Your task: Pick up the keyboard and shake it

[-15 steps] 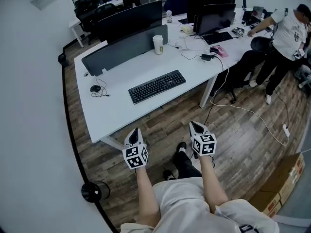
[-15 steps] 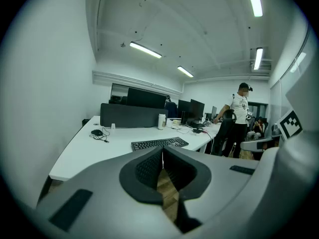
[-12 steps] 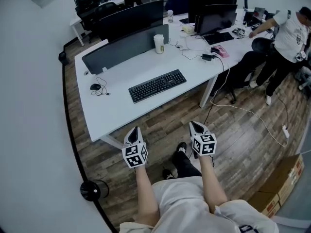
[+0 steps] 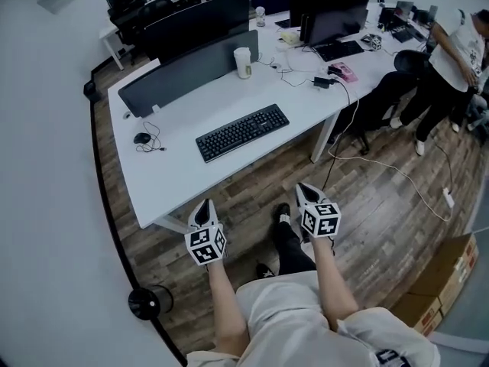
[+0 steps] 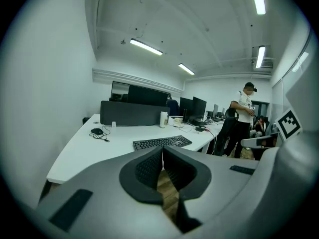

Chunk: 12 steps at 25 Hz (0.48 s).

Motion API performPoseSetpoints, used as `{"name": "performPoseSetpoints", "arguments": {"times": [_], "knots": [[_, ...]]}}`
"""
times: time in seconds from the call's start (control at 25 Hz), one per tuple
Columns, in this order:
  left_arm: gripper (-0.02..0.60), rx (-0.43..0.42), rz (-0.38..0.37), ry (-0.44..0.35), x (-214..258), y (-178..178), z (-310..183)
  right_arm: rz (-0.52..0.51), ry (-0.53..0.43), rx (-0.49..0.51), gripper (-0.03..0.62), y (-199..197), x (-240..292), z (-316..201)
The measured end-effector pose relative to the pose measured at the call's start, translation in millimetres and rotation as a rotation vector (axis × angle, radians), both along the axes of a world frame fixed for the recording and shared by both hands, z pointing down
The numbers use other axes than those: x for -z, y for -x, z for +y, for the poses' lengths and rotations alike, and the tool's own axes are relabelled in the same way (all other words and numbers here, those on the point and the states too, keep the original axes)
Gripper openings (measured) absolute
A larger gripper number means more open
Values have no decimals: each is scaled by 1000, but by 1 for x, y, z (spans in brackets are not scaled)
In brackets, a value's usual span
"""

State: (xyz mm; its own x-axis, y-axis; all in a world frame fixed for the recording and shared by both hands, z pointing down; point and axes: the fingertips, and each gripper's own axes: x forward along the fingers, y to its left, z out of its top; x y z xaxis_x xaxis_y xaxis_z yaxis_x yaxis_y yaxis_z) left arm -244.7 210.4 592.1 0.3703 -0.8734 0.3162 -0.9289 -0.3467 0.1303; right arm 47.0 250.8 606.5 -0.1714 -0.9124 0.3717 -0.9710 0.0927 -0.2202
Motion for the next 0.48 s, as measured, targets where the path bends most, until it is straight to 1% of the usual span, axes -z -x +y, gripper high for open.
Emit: {"name": "performPoseSetpoints", "arguments": {"times": [0.16, 0.24, 0.48], "knots": [[17, 78, -6, -32, 1, 5, -29, 15, -4, 7, 40, -10, -4, -23], [17, 82, -2, -37, 5, 3, -49, 10, -11, 11, 40, -15, -5, -43], [17, 67, 31, -32, 10, -15, -107, -32, 12, 36, 40, -24, -16, -104]]}}
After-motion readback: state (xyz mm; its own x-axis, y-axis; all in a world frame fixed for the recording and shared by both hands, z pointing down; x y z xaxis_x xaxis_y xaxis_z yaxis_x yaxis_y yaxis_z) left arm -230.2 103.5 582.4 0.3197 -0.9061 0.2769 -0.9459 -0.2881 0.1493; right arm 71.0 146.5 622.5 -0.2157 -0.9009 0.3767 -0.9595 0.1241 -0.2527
